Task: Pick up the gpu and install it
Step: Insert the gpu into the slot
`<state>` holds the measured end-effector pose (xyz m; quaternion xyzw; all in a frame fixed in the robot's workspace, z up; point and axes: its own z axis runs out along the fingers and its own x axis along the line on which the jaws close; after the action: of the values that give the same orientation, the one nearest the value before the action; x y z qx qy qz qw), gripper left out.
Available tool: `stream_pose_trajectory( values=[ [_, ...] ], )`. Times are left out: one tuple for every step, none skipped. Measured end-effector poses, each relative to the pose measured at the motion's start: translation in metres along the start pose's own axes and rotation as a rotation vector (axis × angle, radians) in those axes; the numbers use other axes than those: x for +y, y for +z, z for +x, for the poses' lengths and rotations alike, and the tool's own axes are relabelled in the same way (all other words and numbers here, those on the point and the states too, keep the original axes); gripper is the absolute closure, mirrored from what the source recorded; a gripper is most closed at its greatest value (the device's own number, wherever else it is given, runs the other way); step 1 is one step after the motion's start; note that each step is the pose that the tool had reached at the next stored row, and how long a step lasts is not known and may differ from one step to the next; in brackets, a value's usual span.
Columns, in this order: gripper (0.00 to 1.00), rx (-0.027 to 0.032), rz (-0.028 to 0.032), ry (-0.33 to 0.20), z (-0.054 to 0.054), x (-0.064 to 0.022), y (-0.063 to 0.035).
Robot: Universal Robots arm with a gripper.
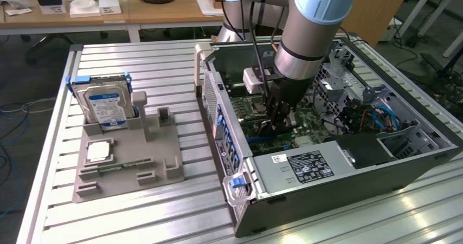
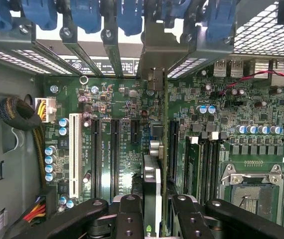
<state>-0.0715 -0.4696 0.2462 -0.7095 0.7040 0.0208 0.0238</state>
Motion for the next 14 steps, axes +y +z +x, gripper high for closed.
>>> stream_pose_trajectory(
  values=[
    [0.73,-0.0001,0.0001,0.000,0.0000,-0.0005,0.0001],
    [0.73,0.0000,0.0001,0.000,0.0000,-0.0006,0.0000],
    [0.73,0.0001,0.0000,0.000,0.0000,-0.0006,0.0000],
    [0.73,0.0002,0.0000,0.000,0.0000,-0.0007,0.0000],
    [0.73,0.0002,0.0000,0.001,0.0000,-0.0007,0.0001],
    [0.73,0.0002,0.0001,0.003,0.0000,-0.0008,0.0002],
    [0.73,0.0002,0.0004,0.008,0.0000,-0.0008,0.0004],
    [0.73,0.0002,0.0006,0.011,0.0001,-0.0008,0.0005],
    [0.73,0.0002,0.0008,0.013,0.0001,-0.0008,0.0006],
    [0.73,0.0003,0.0008,0.014,0.0001,-0.0008,0.0006],
    [0.73,0.0003,0.0009,0.015,0.0001,-0.0007,0.0007],
    [0.73,0.0002,0.0010,0.015,0.0001,-0.0004,0.0008],
    [0.73,0.0001,0.0010,0.015,0.0001,0.0000,0.0009],
    [0.73,0.0000,0.0011,0.015,0.0001,0.0006,0.0009]
  ],
)
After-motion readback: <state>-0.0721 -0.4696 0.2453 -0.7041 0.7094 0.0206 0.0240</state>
